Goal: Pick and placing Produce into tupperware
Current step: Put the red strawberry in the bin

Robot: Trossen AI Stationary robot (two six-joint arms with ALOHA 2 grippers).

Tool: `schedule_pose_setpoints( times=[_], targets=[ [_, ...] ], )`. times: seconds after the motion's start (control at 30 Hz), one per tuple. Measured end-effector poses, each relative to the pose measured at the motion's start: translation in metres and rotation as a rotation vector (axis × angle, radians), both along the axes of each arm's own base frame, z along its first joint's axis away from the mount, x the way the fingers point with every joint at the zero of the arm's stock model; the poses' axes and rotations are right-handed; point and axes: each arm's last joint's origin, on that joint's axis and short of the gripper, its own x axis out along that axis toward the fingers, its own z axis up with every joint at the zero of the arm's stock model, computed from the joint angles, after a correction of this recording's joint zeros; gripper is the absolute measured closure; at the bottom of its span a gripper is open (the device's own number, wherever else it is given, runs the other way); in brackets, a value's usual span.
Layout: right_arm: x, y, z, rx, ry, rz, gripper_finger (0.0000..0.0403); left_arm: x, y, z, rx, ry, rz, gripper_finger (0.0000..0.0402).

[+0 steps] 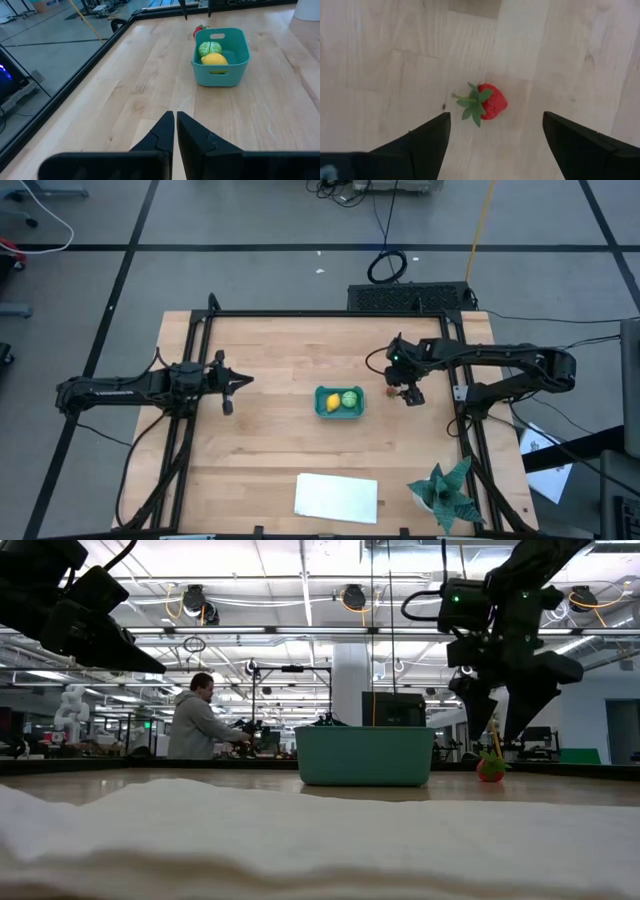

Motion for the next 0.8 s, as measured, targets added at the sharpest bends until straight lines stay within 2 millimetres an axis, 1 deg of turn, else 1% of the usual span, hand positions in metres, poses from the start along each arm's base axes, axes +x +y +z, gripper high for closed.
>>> schedule_pose_setpoints(
  times=[0.23,0.5,0.8],
  targets=[
    [-0.001,0.000,-0.006,0.000,-0.012,0.000,0.0094,0.000,0.000,0.000,0.000,0.000,0.000,0.0376],
    [-0.006,0.002,-0.019,0.003,-0.009,-0.001,0.0094,0.000,0.000,0.000,0.000,0.000,0.000,0.0376],
    [-0.005,0.002,-0.024,-0.007,-0.052,-0.007,0.0094,0.000,0.000,0.000,0.000,0.000,0.000,0.0376]
  ],
)
